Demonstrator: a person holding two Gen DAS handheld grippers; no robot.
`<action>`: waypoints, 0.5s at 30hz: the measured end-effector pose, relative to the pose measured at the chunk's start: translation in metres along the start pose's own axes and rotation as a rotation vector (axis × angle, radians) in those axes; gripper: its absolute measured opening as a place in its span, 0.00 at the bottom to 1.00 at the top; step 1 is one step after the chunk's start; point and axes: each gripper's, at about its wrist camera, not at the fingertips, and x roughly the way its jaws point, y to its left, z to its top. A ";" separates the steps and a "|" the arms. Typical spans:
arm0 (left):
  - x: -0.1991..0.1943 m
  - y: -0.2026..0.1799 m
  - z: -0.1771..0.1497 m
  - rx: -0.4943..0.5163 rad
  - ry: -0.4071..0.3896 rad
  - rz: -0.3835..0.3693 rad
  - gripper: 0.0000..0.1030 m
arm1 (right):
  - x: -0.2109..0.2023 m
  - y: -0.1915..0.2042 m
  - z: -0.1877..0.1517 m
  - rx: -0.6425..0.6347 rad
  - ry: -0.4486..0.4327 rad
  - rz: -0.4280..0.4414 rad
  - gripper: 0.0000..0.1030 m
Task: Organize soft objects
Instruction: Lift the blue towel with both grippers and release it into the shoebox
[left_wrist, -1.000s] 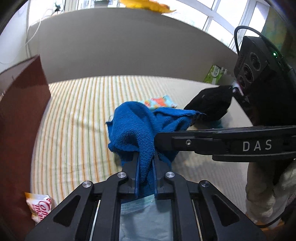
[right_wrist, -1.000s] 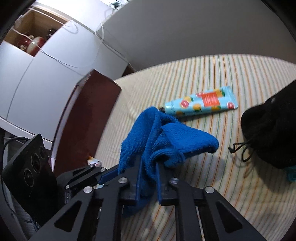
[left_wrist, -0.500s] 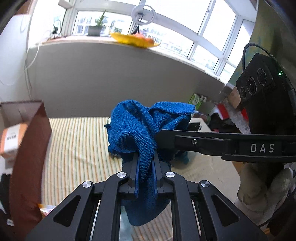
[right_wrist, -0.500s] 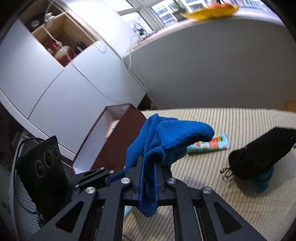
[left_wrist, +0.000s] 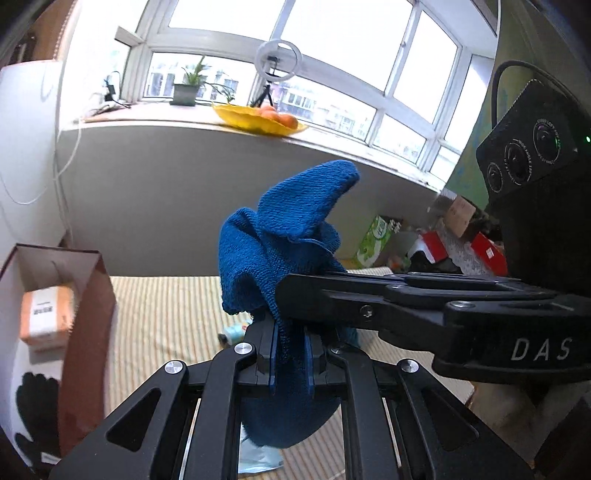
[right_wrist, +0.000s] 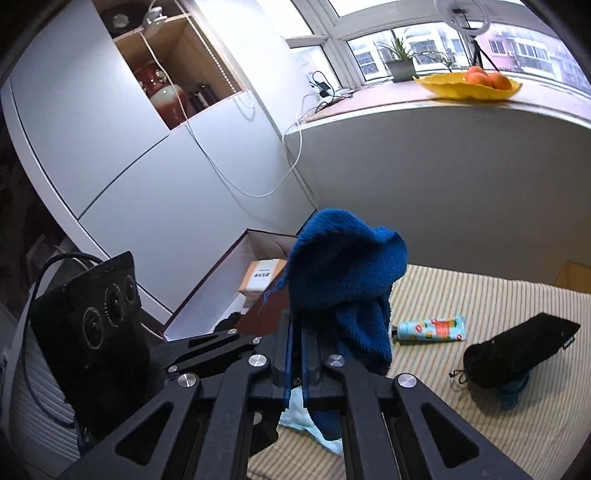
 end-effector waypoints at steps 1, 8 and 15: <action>-0.002 0.004 0.000 -0.007 -0.008 0.002 0.09 | 0.001 0.005 0.002 -0.004 0.001 0.005 0.03; -0.047 0.042 0.004 -0.032 -0.076 0.082 0.09 | 0.024 0.052 0.019 -0.080 0.015 0.077 0.03; -0.096 0.082 0.008 -0.067 -0.136 0.203 0.09 | 0.059 0.110 0.035 -0.149 0.034 0.165 0.03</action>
